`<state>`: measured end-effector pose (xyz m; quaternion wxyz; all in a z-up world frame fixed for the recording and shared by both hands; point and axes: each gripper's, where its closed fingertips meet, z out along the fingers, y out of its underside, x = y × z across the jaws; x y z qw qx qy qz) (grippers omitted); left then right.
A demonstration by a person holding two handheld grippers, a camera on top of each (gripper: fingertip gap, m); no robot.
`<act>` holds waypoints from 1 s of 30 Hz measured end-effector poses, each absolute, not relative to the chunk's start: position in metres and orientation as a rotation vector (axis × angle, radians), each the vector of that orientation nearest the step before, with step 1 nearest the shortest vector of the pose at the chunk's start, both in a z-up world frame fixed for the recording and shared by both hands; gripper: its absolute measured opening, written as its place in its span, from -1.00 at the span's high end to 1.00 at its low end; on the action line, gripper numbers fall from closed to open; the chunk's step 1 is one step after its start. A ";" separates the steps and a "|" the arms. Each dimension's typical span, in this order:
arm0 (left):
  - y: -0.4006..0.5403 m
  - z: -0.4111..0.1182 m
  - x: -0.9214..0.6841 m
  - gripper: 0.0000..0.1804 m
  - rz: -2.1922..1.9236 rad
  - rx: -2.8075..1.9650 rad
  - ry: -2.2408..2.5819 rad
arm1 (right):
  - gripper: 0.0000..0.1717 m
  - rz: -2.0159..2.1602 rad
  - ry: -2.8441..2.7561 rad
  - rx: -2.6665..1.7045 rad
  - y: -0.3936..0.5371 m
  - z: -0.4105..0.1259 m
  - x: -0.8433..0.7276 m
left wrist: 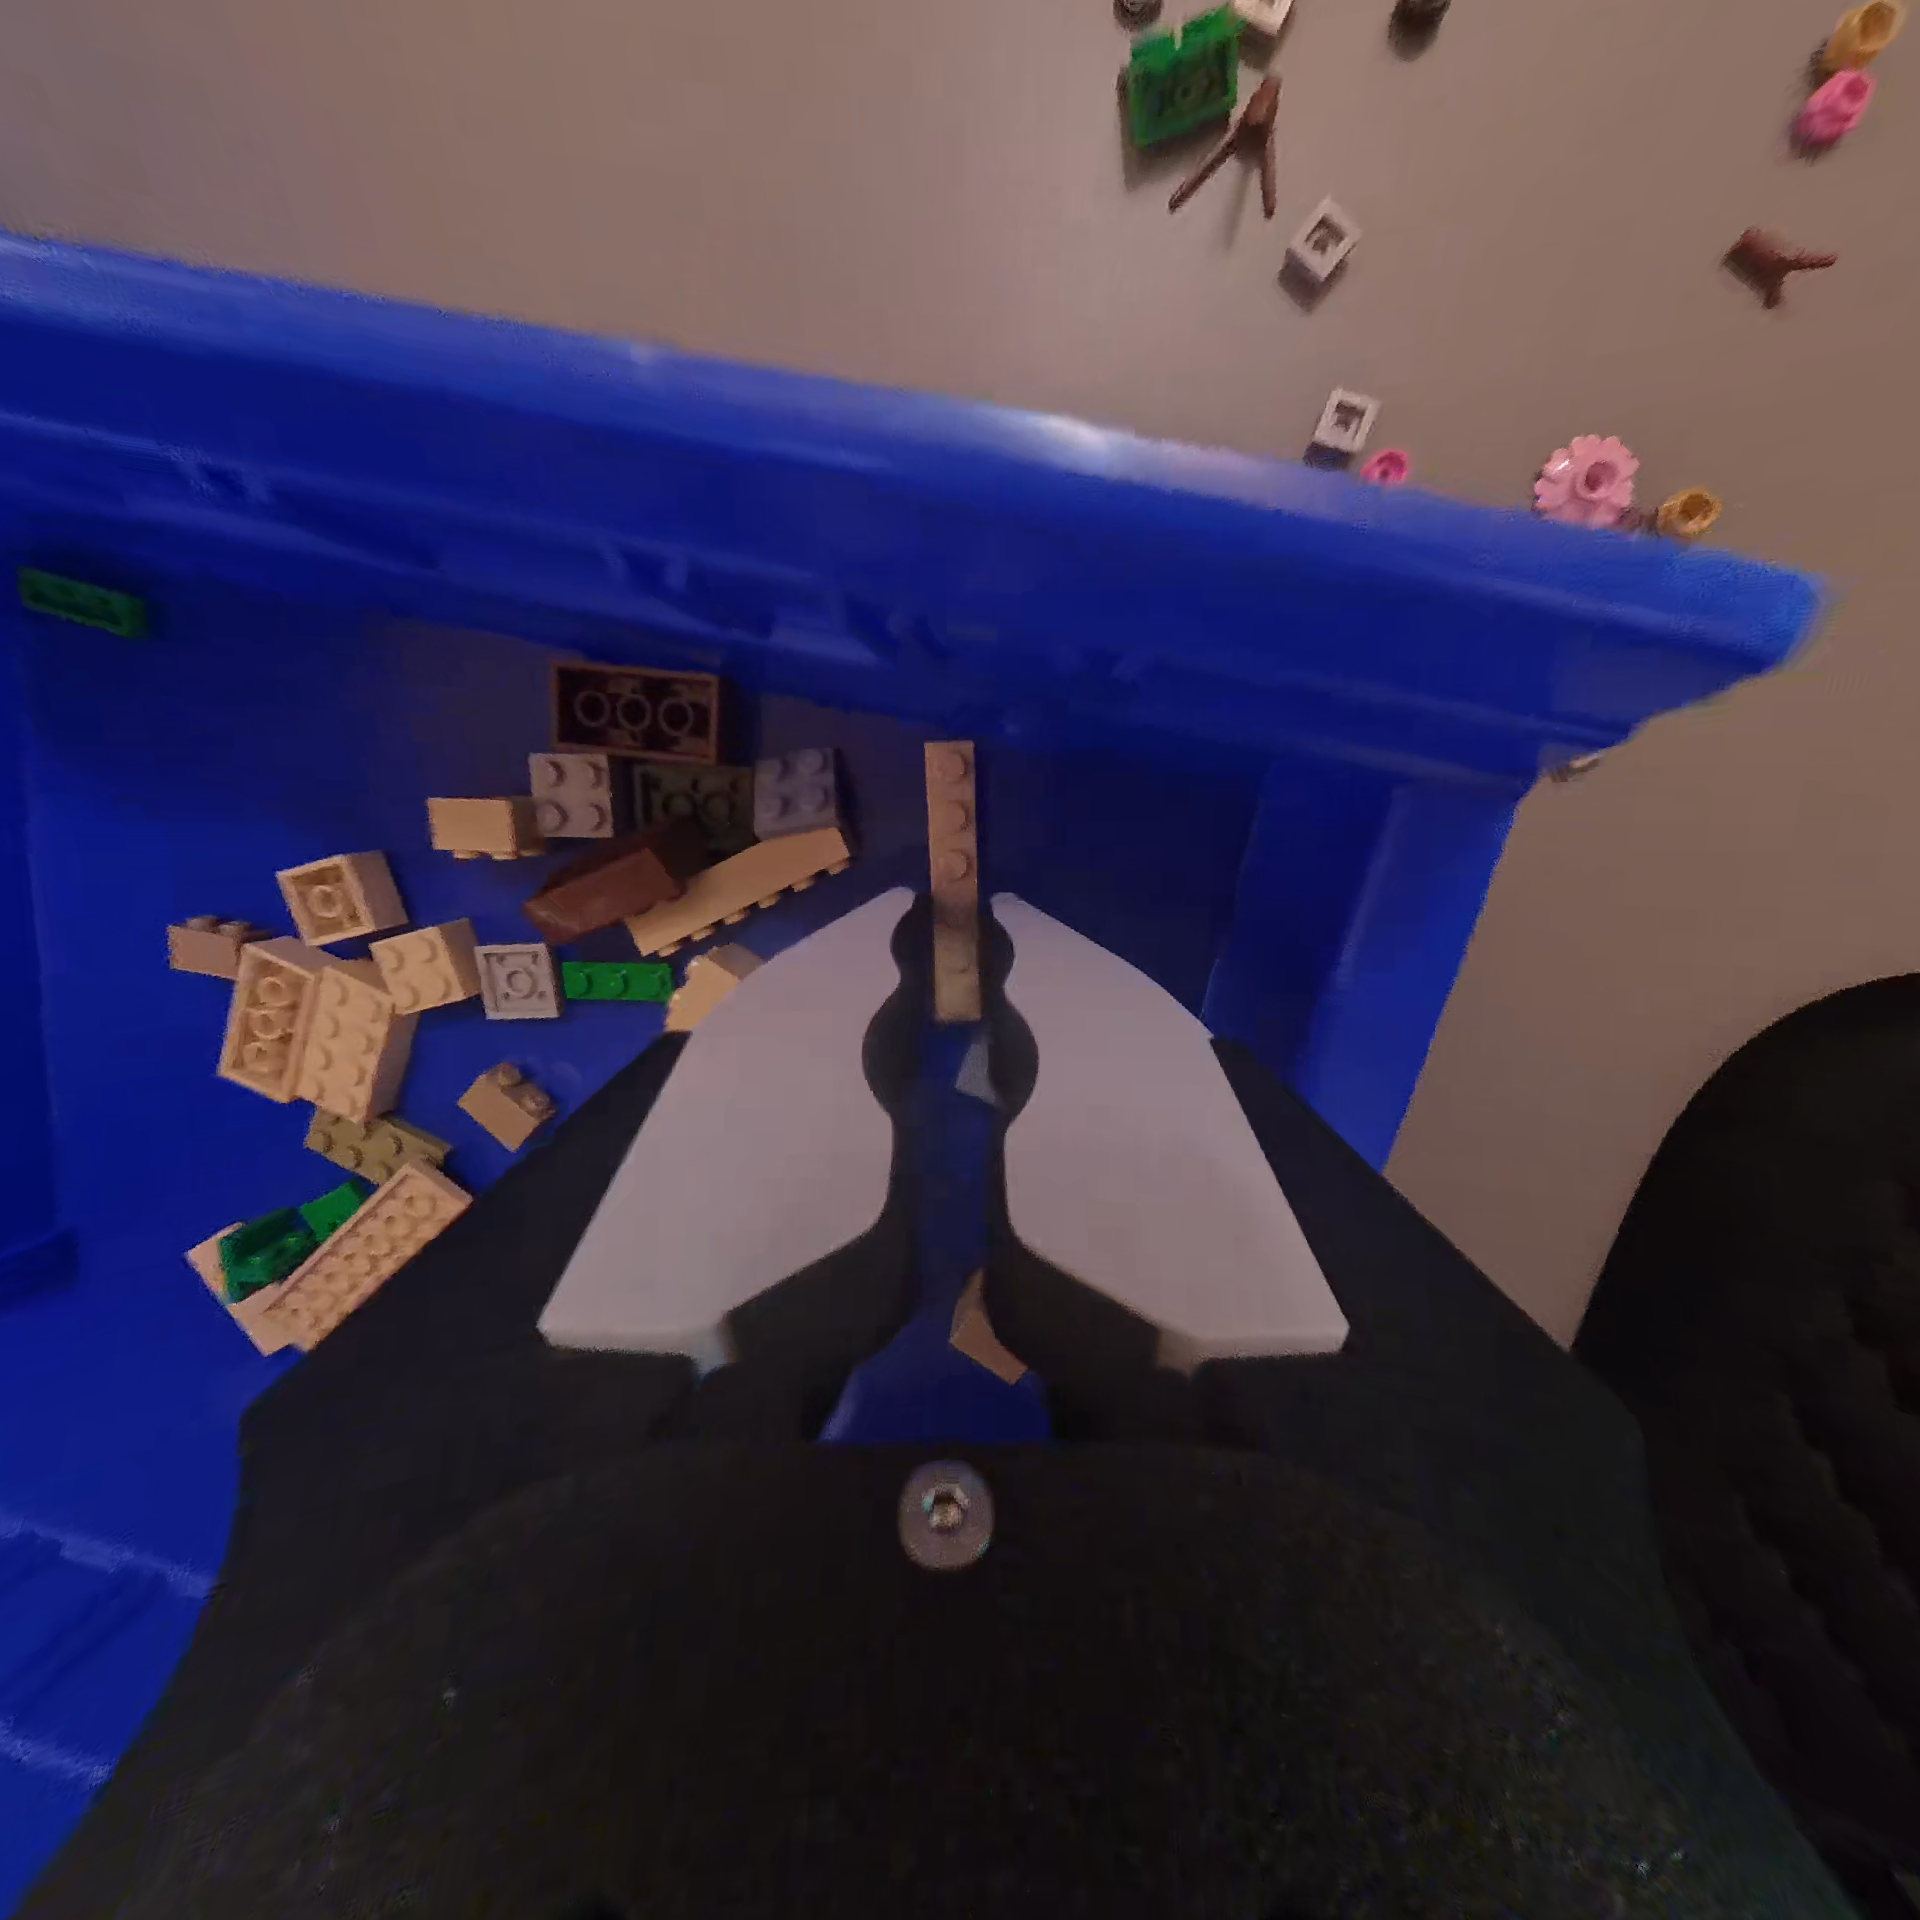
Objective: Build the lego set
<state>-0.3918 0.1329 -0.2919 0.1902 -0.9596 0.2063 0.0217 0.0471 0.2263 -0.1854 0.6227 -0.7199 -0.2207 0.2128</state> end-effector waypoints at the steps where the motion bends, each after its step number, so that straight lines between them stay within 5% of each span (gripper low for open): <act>1: 0.134 -0.284 -0.392 0.91 0.073 -2.672 0.580 | 0.77 0.486 -0.511 -1.666 0.227 -0.188 0.046; 7: 0.143 -0.207 -0.378 0.92 0.104 -2.456 0.607 | 0.34 0.464 -0.650 -1.771 0.231 -0.222 0.018; 11: 0.150 -0.160 -0.342 0.91 0.054 -2.297 0.698 | 0.25 0.406 -0.711 -1.822 0.243 -0.243 0.005; 23: 0.170 -0.139 -0.240 0.92 -0.134 -2.111 0.905 | 0.36 0.321 -0.681 -1.884 0.267 -0.259 -0.001; 27: 0.171 -0.142 -0.216 0.92 -0.179 -2.094 0.950 | 0.77 0.299 -0.701 -1.884 0.268 -0.262 -0.004; 30: 0.175 -0.143 -0.199 0.92 -0.206 -2.087 0.995 | 0.78 0.323 -0.708 -1.914 0.264 -0.263 -0.005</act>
